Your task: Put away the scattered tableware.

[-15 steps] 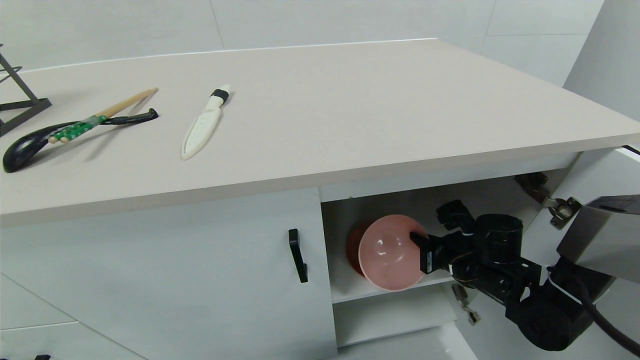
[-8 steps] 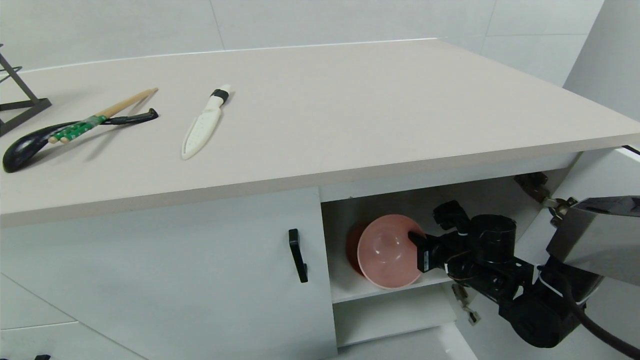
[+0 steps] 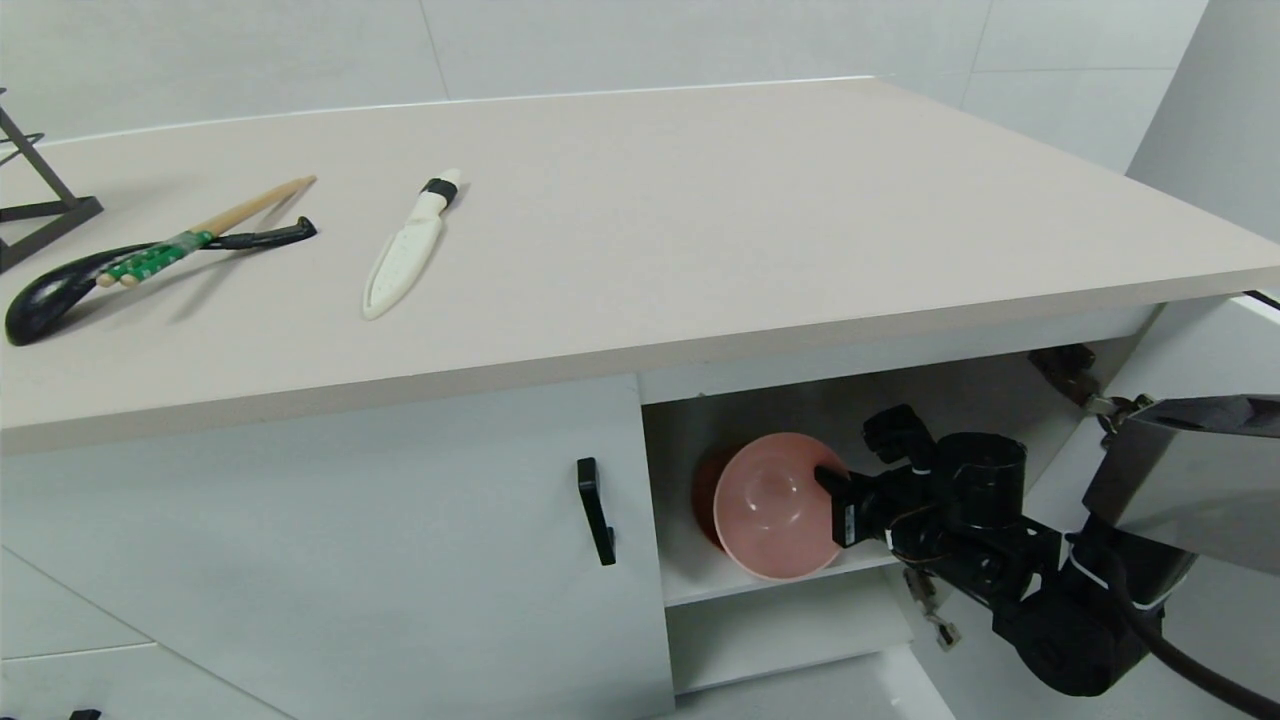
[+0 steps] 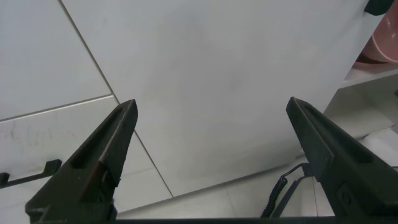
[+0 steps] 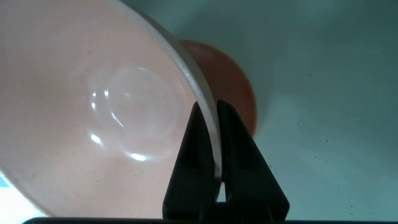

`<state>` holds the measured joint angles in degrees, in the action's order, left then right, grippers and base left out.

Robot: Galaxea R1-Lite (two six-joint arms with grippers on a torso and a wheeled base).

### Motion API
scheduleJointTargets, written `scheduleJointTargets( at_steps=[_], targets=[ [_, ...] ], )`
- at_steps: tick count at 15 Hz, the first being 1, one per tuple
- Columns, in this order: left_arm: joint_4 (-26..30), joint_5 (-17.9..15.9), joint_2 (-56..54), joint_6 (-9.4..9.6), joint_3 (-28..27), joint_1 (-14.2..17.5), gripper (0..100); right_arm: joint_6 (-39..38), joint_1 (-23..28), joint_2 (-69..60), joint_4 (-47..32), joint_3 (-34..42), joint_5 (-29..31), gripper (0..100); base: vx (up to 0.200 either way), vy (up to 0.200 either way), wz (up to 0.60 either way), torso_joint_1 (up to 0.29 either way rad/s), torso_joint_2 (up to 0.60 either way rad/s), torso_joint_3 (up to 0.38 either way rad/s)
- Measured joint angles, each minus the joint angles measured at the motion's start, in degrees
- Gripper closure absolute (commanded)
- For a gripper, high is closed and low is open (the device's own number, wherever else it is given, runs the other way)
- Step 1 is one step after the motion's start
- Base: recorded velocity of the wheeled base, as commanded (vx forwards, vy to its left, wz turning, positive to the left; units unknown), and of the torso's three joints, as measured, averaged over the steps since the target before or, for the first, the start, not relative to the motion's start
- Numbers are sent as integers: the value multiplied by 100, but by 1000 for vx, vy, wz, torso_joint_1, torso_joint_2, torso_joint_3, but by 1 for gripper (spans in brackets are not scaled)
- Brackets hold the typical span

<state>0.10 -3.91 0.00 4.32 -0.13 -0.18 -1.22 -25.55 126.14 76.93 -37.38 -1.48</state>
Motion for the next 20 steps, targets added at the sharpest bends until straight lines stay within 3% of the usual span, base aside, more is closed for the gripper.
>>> scheduleJointTargets(
  at_steps=[2, 3, 14, 20],
  targets=[
    [0, -2, 0, -2, 2, 0, 0, 5, 0, 0, 0, 6, 0, 100, 0, 0, 0, 0, 0, 0],
    [0, -2, 0, 0, 4, 0, 0, 10, -2, 2, 4, 11, 4, 0, 0, 0, 0, 0, 0, 0],
    [0, 1, 0, -2, 4, 0, 0, 49, -29, -369, 41, 238, 13, 0, 0, 0, 0, 0, 0, 0],
    [0, 0, 0, -2, 0, -2, 0, 516, -101, -1737, 233, 2052, -29, 0, 0, 0, 0, 0, 0, 0]
  ],
)
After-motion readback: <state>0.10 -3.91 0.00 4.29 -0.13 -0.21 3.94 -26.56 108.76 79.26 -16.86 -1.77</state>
